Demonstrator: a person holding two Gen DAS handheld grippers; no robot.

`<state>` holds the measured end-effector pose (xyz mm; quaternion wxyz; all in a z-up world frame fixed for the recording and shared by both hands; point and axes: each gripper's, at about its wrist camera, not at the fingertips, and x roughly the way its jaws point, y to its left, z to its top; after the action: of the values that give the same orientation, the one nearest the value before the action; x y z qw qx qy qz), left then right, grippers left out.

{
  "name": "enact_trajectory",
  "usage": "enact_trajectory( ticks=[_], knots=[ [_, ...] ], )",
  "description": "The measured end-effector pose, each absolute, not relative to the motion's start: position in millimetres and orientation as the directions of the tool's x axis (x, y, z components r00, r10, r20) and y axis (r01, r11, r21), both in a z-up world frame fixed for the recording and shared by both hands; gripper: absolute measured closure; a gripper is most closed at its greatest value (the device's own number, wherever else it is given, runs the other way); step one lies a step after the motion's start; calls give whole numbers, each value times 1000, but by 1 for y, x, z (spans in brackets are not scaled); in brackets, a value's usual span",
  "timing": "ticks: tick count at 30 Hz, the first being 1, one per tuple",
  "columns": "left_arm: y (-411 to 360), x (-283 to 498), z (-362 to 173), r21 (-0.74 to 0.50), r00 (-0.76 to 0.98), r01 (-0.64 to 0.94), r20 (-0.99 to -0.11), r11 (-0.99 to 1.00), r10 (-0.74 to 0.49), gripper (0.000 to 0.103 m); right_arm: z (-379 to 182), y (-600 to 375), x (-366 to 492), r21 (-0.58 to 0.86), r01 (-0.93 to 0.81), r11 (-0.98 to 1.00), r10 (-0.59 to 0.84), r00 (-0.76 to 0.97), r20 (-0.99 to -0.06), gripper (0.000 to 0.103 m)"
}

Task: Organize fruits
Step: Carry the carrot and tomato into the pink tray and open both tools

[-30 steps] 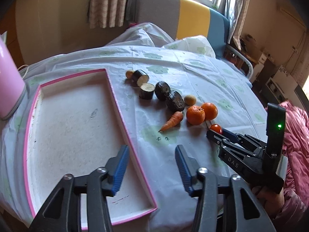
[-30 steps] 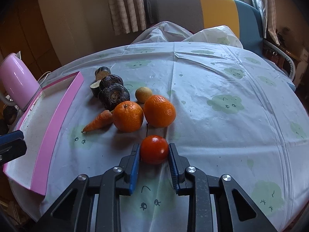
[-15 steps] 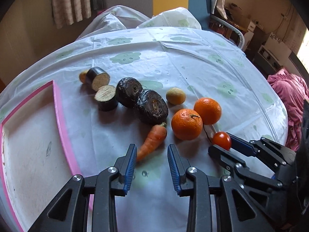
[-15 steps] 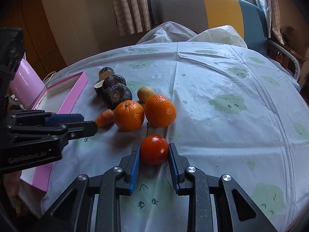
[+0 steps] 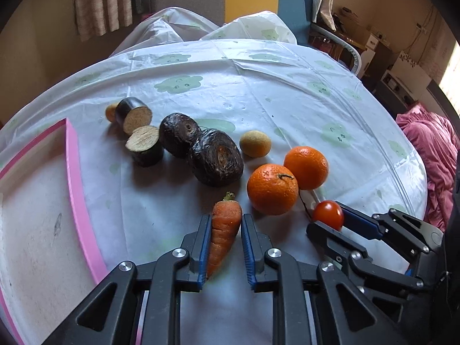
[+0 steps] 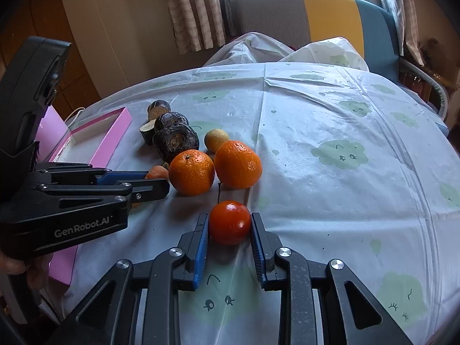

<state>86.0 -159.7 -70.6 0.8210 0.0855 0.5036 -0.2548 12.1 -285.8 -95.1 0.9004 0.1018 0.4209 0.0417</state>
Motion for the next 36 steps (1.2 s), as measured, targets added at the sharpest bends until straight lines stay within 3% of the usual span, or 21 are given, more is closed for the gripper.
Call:
enact_trajectory(
  ticks=[12,24,36],
  knots=[
    [-107,59,-34,-190,445,389,-818,901,-364,83,-88,-274,2,180,-5,984,144,623,-769,76],
    [-19,48,-29,-160,542,162,-810,974,-223,82,-75,-241,-4,170,-93,981,190,625,-757,76],
    [38,36,-37,-149,571,21,-810,989,-134,82,-45,-169,8,176,-308,935,335,604,-723,76]
  ],
)
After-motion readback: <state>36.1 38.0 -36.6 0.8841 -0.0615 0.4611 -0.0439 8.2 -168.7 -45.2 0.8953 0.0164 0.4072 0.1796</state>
